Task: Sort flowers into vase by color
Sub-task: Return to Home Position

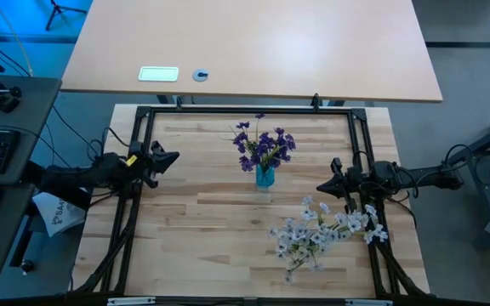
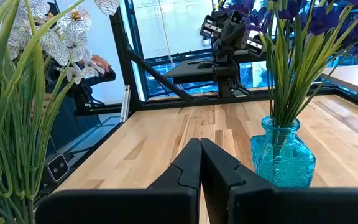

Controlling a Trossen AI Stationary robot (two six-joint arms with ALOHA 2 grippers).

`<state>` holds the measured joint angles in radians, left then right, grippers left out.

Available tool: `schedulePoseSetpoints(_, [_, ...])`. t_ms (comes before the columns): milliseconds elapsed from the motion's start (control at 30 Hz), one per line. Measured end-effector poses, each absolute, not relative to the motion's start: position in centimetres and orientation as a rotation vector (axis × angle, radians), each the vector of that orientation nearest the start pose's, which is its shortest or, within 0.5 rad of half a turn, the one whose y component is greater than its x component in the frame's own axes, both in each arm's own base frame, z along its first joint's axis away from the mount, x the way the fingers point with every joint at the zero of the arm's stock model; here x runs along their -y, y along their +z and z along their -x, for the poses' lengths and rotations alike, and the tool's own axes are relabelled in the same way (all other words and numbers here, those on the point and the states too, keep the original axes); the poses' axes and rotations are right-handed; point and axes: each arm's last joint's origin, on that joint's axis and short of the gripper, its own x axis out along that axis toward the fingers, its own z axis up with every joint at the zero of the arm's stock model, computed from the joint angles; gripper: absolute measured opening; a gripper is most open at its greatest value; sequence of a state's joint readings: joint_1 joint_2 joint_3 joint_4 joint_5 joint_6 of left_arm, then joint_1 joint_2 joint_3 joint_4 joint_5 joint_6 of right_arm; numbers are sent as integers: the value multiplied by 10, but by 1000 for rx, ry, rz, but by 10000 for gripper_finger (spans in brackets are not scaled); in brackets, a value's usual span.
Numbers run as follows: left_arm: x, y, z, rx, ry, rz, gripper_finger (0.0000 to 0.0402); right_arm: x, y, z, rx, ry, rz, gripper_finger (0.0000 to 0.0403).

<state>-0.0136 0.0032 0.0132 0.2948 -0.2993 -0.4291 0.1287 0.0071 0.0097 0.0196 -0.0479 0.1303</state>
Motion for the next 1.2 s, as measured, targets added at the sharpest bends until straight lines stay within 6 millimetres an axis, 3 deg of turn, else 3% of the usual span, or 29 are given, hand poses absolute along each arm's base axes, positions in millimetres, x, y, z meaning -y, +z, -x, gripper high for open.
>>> schedulePoseSetpoints(333, [-1,177,-96,108,84,20,0,-14,168,-97,10,178,-131,0])
schedulePoseSetpoints(400, [-1,170,-97,32,84,22,0,-14,168,-97,10,178,-131,0])
schedulePoseSetpoints(1200, [0,169,-97,32,47,130,0,-14,168,-97,10,178,-131,0])
